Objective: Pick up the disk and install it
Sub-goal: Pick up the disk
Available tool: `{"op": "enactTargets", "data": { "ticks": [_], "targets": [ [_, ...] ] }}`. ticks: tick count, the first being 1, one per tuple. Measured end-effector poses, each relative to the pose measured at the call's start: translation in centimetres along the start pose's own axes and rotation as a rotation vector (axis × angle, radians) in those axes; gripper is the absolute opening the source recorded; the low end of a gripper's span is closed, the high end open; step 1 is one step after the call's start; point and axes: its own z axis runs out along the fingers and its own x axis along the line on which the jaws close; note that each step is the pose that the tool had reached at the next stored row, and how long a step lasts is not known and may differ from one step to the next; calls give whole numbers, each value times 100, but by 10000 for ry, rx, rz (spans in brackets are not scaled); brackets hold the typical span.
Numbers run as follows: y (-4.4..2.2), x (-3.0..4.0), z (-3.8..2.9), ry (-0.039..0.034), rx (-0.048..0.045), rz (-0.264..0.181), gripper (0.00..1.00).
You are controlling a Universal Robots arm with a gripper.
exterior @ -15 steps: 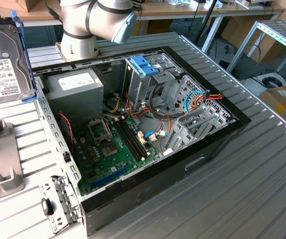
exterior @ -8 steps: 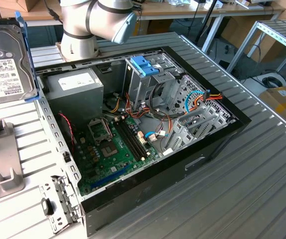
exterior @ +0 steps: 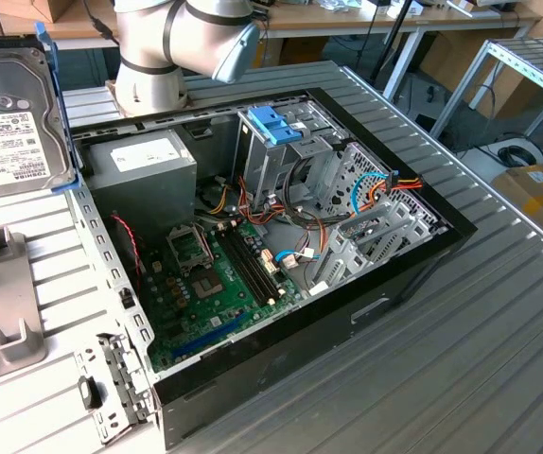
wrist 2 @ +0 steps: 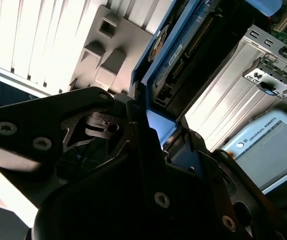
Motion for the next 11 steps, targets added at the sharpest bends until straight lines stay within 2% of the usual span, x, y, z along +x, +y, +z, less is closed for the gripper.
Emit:
{"op": "enactTargets", "data": {
  "ticks": [11],
  "targets": [
    [-43,-2,6,0,-1,0,37]
  ]
}}
